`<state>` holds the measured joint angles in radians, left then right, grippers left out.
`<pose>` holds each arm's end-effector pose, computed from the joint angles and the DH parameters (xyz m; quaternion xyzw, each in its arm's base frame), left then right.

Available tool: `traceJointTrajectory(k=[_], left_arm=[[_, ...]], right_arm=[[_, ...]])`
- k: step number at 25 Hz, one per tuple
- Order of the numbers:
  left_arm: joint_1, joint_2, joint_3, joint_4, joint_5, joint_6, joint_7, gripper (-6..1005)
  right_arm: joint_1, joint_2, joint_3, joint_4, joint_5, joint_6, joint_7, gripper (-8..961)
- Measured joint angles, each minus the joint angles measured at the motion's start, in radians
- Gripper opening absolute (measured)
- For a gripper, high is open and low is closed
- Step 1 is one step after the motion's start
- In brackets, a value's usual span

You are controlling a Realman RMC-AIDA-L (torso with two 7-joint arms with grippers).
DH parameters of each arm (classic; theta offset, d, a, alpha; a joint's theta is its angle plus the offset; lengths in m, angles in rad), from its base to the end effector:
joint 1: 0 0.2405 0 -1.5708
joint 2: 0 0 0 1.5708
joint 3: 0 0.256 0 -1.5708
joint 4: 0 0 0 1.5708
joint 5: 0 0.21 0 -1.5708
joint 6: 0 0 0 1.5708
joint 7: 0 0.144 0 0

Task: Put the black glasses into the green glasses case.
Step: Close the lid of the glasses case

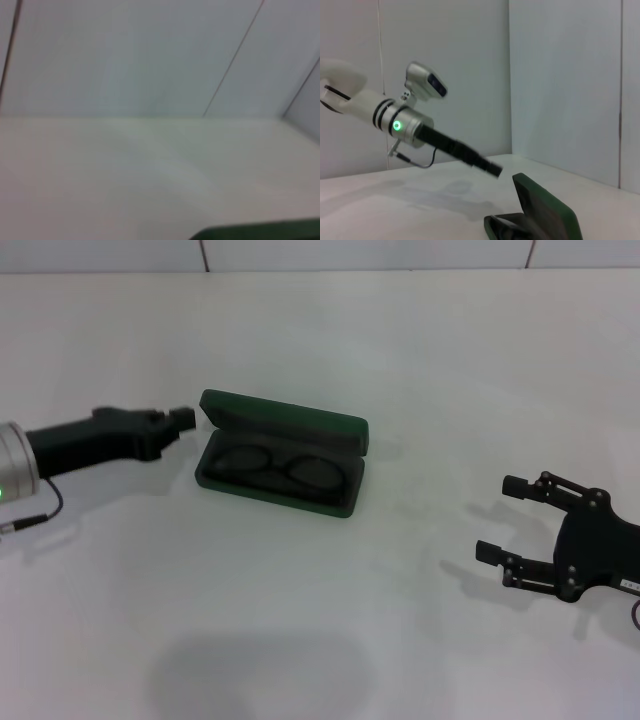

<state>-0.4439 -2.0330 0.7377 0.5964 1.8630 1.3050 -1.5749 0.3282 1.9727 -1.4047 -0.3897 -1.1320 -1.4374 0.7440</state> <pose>-0.3135 0.3371 0.0151 -0.8627 -0.3801 -0.2420 0.2297 0.2968 0.2728 -0.0290 -0.9269 0.0855 0.3001 0.2085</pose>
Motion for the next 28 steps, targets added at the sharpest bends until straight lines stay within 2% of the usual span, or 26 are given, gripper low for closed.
traceJointTrajectory(k=[4, 6, 9, 13, 16, 19, 22, 28], left_arm=[[0.018, -0.033, 0.007, 0.103, -0.044, 0.032, -0.06, 54], [0.0, -0.052, 0.017, 0.151, -0.038, 0.027, -0.096, 55], [-0.051, -0.061, 0.075, 0.164, -0.038, -0.033, -0.124, 55], [-0.101, -0.068, 0.241, 0.141, -0.083, -0.241, -0.15, 56], [-0.118, -0.067, 0.394, 0.115, -0.184, -0.409, -0.139, 56], [-0.119, -0.065, 0.501, 0.108, -0.237, -0.503, -0.134, 57], [-0.114, -0.064, 0.539, 0.093, -0.244, -0.534, -0.135, 57], [-0.081, -0.064, 0.545, 0.08, -0.262, -0.531, -0.109, 58]], right_arm=[[0.0, -0.001, 0.0, 0.0, 0.0, 0.006, 0.0, 811], [0.001, 0.002, 0.0, 0.0, 0.0, 0.008, 0.0, 811], [0.001, 0.003, -0.001, 0.0, 0.0, 0.008, 0.0, 811], [0.0, 0.004, 0.0, 0.0, 0.0, 0.007, 0.0, 811], [-0.001, 0.004, 0.0, 0.0, 0.0, 0.004, 0.0, 811], [-0.002, 0.005, 0.0, 0.0, 0.0, 0.002, 0.0, 811], [-0.002, 0.003, 0.0, -0.002, 0.0, 0.002, 0.0, 811], [0.004, 0.001, 0.0, -0.003, 0.0, 0.003, 0.0, 811]])
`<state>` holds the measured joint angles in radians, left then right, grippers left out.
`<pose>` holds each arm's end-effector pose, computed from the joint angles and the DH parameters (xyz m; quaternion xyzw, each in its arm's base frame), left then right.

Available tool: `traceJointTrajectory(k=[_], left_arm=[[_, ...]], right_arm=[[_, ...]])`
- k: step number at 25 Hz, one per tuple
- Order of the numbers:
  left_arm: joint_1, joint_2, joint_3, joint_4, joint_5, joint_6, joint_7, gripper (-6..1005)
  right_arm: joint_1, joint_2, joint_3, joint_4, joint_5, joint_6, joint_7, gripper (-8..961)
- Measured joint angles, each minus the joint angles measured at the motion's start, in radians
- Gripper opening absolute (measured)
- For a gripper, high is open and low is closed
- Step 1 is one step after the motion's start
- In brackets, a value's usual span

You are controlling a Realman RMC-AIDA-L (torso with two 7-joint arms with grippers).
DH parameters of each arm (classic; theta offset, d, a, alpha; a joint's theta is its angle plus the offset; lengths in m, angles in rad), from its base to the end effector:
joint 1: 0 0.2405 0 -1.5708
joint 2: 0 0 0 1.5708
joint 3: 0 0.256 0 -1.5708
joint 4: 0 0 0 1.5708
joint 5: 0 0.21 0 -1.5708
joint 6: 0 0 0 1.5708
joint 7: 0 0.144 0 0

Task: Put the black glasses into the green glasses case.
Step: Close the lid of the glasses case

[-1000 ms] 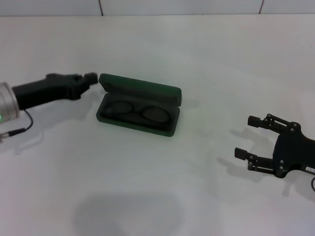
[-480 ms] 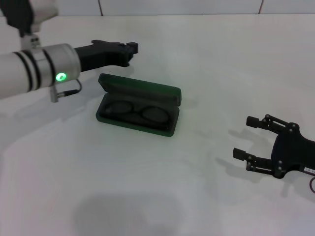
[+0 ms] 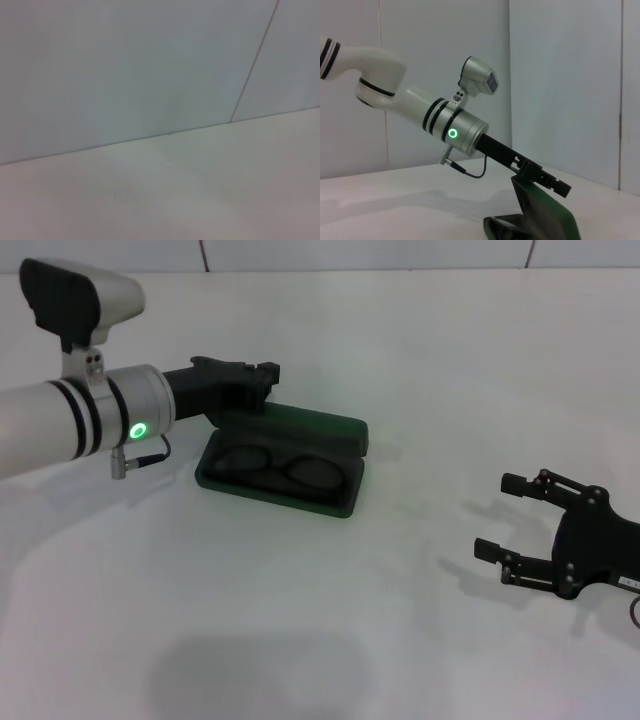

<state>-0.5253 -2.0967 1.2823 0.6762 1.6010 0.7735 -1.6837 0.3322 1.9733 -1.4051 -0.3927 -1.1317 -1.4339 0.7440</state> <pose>-0.2503 0.3926 -0.0473 -0.8704 -0.3497 -0.1850 0.2932 0.2954 0.2746 -0.0291 -0.9272 0.0829 0.2998 0.2089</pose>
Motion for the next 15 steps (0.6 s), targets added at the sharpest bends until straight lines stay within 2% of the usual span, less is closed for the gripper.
traceJointTrajectory(k=[15], left_arm=[[0.079, 0.001, 0.007, -0.028, -0.13, 0.073, 0.222, 61]], right_arm=[[0.007, 0.001, 0.0, -0.008, 0.0, 0.007, 0.0, 811]])
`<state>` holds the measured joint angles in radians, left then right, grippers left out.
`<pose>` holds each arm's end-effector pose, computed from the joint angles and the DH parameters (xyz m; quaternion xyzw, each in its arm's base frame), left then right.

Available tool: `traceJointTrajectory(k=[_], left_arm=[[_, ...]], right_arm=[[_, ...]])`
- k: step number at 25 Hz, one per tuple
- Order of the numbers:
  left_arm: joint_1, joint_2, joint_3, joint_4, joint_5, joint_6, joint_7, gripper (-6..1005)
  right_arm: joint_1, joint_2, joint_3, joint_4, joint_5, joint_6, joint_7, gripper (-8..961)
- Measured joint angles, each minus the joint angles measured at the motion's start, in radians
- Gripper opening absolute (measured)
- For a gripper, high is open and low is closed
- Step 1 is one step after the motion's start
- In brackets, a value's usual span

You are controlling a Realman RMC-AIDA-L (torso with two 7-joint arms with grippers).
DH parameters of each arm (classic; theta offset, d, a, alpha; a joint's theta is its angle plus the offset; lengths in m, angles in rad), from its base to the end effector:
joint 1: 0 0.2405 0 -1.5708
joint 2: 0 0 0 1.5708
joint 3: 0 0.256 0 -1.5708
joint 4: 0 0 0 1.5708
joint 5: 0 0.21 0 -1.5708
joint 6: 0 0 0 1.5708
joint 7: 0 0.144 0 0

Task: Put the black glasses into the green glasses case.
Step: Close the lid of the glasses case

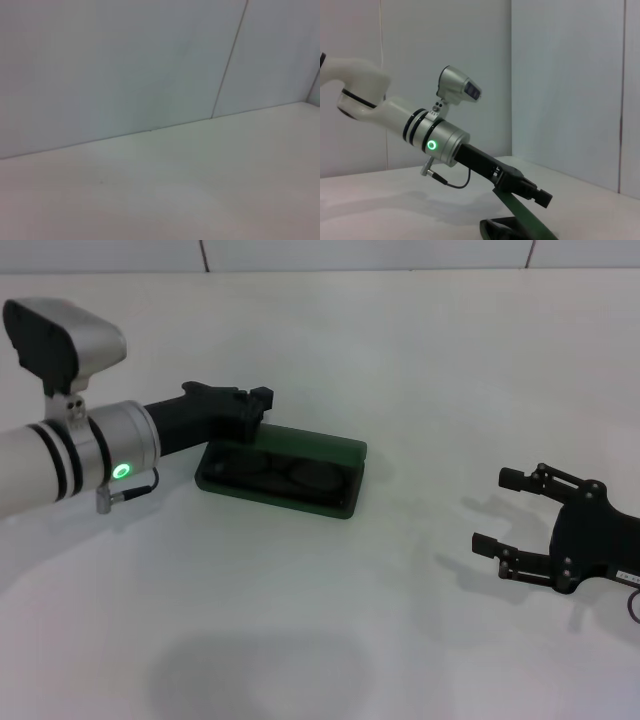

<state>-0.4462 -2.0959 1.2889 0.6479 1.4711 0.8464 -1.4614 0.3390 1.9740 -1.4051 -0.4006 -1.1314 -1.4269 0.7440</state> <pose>-0.2697 0.3675 -0.0494 -0.8807 -0.3160 -0.1999 0.2907 0.2927 0.2782 -0.0289 -0.9276 0.0772 0.2991 0.2103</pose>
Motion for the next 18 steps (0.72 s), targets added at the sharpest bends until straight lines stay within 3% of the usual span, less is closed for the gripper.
traceJointTrajectory(k=[11, 18], left_arm=[[0.005, 0.002, -0.001, -0.129, -0.16, 0.053, 0.269, 63], [0.002, 0.002, -0.004, -0.157, -0.179, 0.082, 0.331, 64]], right_arm=[[0.01, 0.0, 0.0, 0.004, 0.004, 0.002, 0.005, 811], [0.011, 0.002, 0.0, 0.003, 0.005, 0.002, 0.007, 811]])
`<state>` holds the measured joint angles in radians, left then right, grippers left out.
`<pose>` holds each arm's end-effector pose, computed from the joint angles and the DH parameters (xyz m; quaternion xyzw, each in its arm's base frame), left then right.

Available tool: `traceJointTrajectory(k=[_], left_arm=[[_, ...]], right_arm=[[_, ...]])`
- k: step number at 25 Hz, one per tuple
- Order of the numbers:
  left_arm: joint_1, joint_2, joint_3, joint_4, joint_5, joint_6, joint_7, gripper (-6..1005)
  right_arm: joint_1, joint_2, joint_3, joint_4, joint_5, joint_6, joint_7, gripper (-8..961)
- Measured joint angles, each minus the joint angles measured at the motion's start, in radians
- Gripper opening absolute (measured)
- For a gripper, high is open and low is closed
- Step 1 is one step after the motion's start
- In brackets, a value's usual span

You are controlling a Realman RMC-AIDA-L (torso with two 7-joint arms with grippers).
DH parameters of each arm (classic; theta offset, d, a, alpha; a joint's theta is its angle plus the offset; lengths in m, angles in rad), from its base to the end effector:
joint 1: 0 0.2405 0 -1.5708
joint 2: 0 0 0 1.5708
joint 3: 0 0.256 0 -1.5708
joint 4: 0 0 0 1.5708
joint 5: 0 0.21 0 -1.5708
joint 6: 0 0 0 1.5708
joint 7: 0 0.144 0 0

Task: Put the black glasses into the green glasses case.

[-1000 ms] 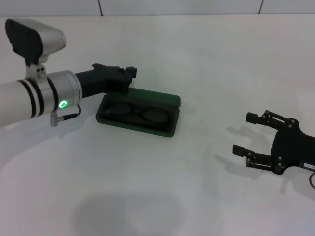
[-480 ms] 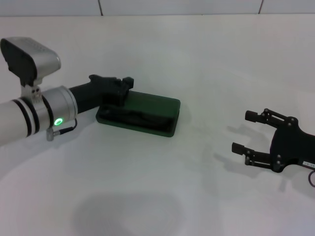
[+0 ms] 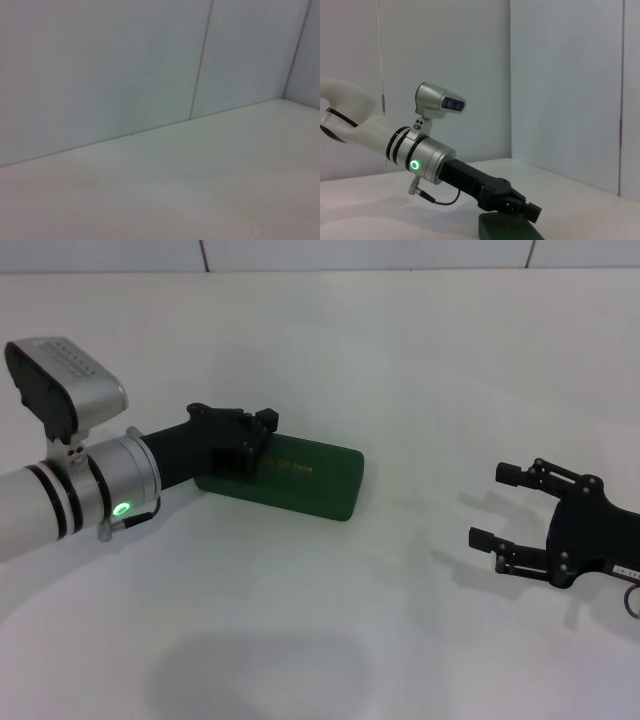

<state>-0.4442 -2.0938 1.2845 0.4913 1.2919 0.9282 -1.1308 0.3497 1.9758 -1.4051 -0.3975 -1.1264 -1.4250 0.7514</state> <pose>-0.2837 0.3479 -0.0614 -0.8938 -0.2619 -0.2149 0.2939 0.2898 0.2814 -0.0294 -0.9267 0.0784 0.3022 0.2093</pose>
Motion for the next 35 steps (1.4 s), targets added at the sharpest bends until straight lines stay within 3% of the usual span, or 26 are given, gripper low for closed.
traceJointTrajectory(k=[6, 9, 13, 17, 22, 26, 31, 35], left_arm=[[0.01, 0.0, -0.001, -0.001, -0.054, 0.043, 0.02, 65], [0.006, 0.011, -0.001, 0.019, -0.064, 0.091, -0.072, 65], [-0.025, 0.062, 0.0, 0.041, -0.03, 0.198, -0.275, 66], [-0.047, 0.111, -0.016, 0.039, -0.028, 0.318, -0.341, 67], [-0.02, 0.132, -0.053, 0.062, -0.016, 0.361, -0.32, 67], [0.039, 0.145, -0.055, 0.112, -0.009, 0.377, -0.284, 68], [0.132, 0.149, -0.093, 0.171, 0.035, 0.449, -0.181, 284], [0.218, 0.146, -0.174, 0.203, 0.124, 0.563, -0.11, 437]], right_arm=[[0.0, 0.0, 0.003, 0.0, 0.001, 0.0, 0.0, 811], [0.0, 0.0, 0.013, 0.0, -0.002, 0.0, 0.002, 811], [0.0, 0.0, 0.015, 0.001, -0.004, 0.0, 0.008, 811], [0.0, -0.005, 0.014, 0.002, -0.005, 0.0, 0.026, 811], [-0.002, -0.012, 0.014, 0.002, -0.006, -0.005, 0.028, 811], [-0.006, -0.022, 0.014, 0.003, -0.003, -0.009, 0.039, 811], [-0.016, -0.039, 0.059, 0.007, -0.006, -0.035, 0.055, 811], [-0.024, -0.053, 0.061, 0.008, -0.018, -0.068, 0.054, 811]])
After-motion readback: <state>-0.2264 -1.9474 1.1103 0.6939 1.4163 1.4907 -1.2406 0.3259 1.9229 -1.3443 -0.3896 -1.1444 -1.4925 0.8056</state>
